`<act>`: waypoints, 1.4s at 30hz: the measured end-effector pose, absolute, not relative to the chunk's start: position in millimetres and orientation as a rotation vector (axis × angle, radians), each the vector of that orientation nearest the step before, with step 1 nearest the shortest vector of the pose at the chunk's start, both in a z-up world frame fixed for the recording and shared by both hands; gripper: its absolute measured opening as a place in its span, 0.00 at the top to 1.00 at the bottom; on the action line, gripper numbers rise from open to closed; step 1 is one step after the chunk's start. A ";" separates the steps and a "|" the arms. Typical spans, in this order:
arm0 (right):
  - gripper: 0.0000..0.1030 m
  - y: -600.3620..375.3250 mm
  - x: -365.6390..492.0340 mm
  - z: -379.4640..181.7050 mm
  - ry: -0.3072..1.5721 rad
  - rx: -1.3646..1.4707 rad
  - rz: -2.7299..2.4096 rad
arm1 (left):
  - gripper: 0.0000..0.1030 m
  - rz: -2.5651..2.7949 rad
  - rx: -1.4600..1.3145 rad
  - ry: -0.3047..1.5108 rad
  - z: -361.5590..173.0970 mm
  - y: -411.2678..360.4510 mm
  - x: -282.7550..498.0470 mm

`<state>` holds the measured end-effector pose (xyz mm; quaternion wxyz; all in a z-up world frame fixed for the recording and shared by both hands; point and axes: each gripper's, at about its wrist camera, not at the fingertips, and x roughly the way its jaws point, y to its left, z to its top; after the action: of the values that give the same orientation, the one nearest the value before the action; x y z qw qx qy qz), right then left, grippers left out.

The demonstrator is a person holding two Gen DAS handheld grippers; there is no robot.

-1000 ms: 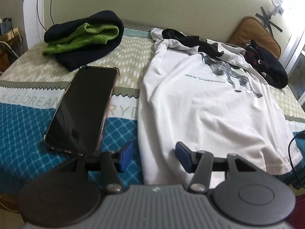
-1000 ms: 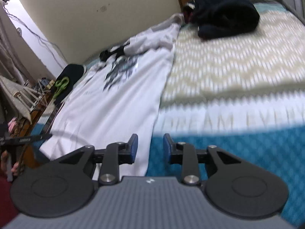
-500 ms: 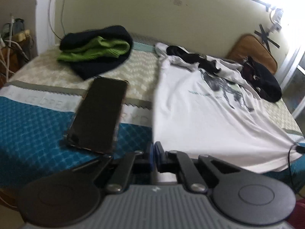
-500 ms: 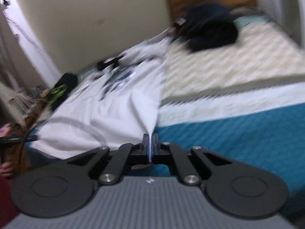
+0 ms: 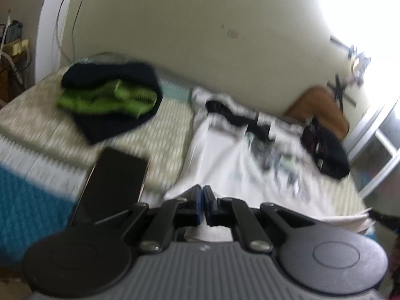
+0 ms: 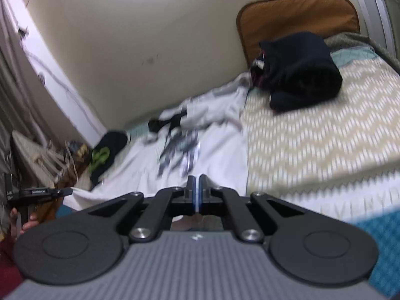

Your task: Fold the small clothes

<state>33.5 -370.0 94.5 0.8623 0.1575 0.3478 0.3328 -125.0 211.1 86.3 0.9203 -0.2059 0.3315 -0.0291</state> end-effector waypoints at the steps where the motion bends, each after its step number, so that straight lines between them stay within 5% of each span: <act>1: 0.96 -366.7 47.3 97.6 0.721 0.339 0.691 | 0.97 -0.063 -0.430 0.665 93.0 212.4 -111.2; 6: 0.91 -350.9 142.1 91.4 0.670 0.423 0.542 | 0.86 0.013 -0.459 0.627 115.0 213.1 0.1; 8: 0.58 -337.3 169.9 82.9 0.638 0.332 0.405 | 0.66 0.150 -0.412 0.640 109.9 208.1 39.2; 9: 0.56 -332.3 177.9 79.0 0.663 0.288 0.344 | 0.65 0.204 -0.401 0.673 103.4 205.5 50.4; 13: 0.56 -339.9 155.2 69.6 0.683 0.287 0.478 | 0.53 0.111 -0.314 0.705 79.8 190.8 43.0; 24: 0.57 -214.3 104.6 49.3 0.785 -0.173 0.924 | 0.51 0.097 -0.098 0.822 33.8 156.5 47.7; 26: 0.96 -196.6 109.9 42.8 0.829 -0.264 0.946 | 0.51 0.102 -0.118 0.842 29.1 163.2 48.1; 27: 0.97 -192.2 112.6 44.3 0.829 -0.285 0.964 | 0.51 0.105 -0.129 0.843 28.3 166.5 46.6; 34: 0.96 -154.5 170.8 66.9 0.592 -0.343 0.793 | 0.51 0.168 -0.185 0.788 38.6 177.2 56.6; 37: 0.92 -143.3 192.4 37.6 0.689 -0.410 0.687 | 0.51 0.198 -0.176 0.801 33.6 175.5 67.3; 42: 0.66 -206.6 180.8 51.8 0.705 -0.139 0.680 | 0.49 0.198 -0.147 0.832 24.8 174.2 68.8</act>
<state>180.8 -206.6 51.8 0.8800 -0.0669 0.3383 0.3265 68.8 174.2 24.8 0.9075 -0.0710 0.4029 0.0958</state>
